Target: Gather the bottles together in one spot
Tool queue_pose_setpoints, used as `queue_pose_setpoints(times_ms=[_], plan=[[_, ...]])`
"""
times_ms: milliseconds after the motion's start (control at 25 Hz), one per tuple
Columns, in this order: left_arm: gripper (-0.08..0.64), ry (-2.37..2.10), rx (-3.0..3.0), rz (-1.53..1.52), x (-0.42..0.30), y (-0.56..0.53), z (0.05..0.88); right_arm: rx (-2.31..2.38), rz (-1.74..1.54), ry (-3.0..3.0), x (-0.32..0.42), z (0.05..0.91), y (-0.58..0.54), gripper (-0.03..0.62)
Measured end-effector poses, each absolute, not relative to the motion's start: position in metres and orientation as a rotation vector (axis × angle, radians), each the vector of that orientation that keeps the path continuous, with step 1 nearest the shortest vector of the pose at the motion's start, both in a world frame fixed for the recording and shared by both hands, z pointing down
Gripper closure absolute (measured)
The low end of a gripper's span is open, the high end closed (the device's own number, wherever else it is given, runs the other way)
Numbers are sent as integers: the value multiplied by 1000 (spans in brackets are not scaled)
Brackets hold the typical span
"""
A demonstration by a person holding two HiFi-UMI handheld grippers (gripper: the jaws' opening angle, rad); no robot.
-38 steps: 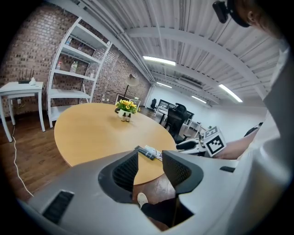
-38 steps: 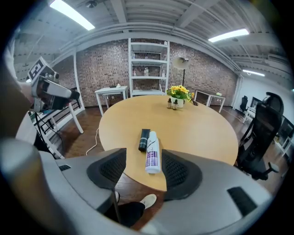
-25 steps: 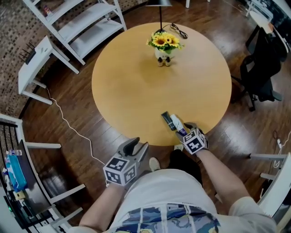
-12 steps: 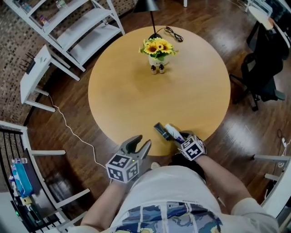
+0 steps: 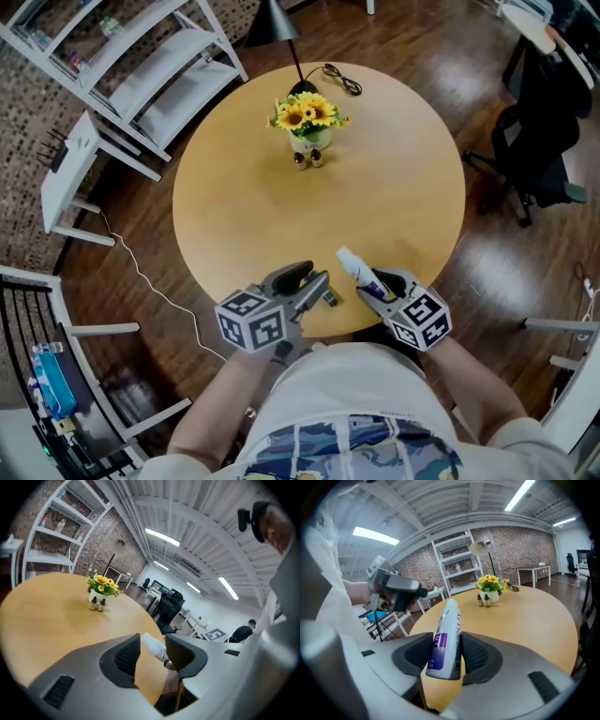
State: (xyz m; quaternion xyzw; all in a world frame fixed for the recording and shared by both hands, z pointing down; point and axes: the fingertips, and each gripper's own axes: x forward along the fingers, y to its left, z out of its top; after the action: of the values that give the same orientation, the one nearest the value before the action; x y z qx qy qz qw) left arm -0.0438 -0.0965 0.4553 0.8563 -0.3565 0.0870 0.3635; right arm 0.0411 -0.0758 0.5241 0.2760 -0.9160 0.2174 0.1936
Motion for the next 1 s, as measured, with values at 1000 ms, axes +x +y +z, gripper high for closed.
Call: queue_pose_setpoints(times_ms=[1000], plan=[[431,-977,2492,508,83,-268,436,953,463,-2648,136,490,-154,348]])
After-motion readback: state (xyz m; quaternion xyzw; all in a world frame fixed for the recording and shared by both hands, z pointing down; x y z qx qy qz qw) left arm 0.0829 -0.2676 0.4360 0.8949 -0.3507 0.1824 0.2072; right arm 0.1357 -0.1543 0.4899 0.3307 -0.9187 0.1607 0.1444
